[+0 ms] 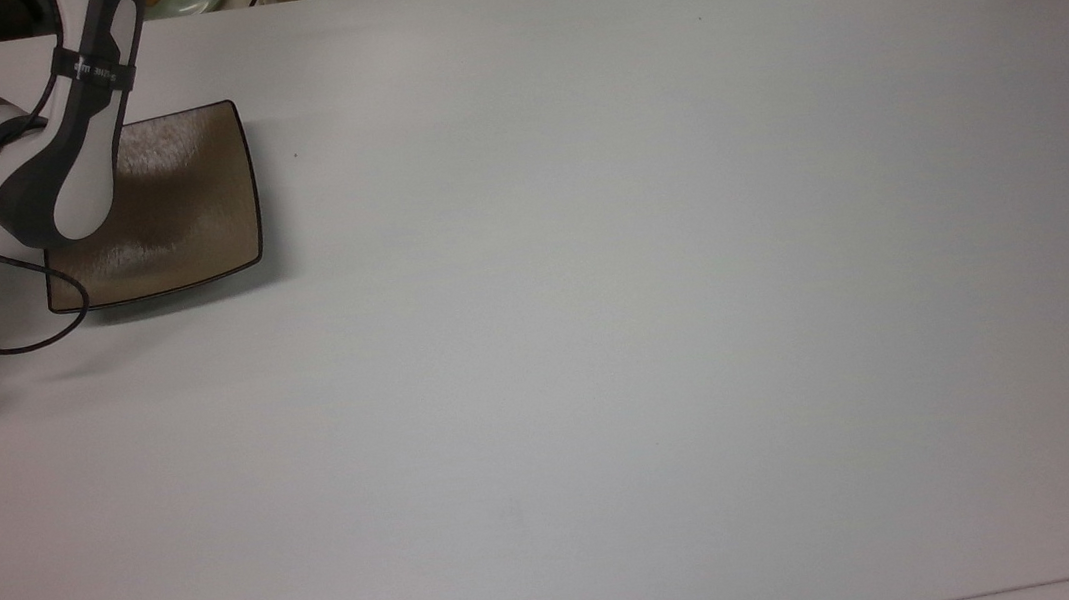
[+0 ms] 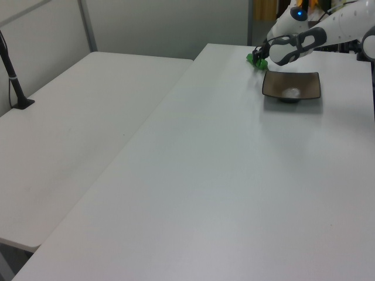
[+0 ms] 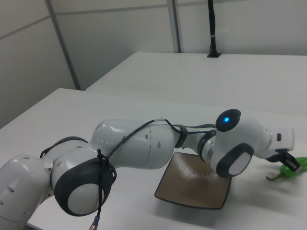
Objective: Chili peppers are placed on a ceramic plate
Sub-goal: 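Lower the gripper onto the green chili pepper and close on it, then lift the held chili pepper and carry it over the brown plate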
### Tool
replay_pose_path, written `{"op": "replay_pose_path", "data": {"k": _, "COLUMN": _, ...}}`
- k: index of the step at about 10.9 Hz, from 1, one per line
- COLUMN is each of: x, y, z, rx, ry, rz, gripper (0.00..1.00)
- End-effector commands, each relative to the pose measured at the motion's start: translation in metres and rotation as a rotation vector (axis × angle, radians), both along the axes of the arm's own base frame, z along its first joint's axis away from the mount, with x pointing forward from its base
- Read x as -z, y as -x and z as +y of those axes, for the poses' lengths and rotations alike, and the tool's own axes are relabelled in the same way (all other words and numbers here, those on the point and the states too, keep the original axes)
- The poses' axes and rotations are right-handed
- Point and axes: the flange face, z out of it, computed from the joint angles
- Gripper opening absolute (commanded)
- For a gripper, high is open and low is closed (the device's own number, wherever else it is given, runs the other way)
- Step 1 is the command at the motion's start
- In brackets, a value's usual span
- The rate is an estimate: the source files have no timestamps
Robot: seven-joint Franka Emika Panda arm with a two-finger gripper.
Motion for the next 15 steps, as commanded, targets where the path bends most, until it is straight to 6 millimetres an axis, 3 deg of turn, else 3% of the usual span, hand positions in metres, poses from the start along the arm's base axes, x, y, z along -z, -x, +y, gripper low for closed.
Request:
{"op": "replay_pose_path", "data": {"k": 1, "x": -0.033, "y": 0.003, "z": 0.008, "rx": -0.008, "ry": 0.000, "rz": -0.022, "gripper": 0.01}}
{"op": "replay_pose_path", "data": {"k": 6, "x": -0.093, "y": 0.009, "z": 0.042, "rx": -0.036, "ry": -0.065, "rz": 0.037, "gripper": 0.00}}
{"op": "replay_pose_path", "data": {"k": 9, "x": -0.144, "y": 0.009, "z": 0.080, "rx": -0.082, "ry": -0.152, "rz": 0.108, "gripper": 0.00}}
{"op": "replay_pose_path", "data": {"k": 11, "x": -0.175, "y": 0.021, "z": 0.114, "rx": -0.125, "ry": -0.214, "rz": 0.182, "gripper": 0.00}}
{"op": "replay_pose_path", "data": {"k": 15, "x": -0.213, "y": 0.059, "z": 0.170, "rx": -0.276, "ry": -0.247, "rz": 0.355, "gripper": 0.00}}
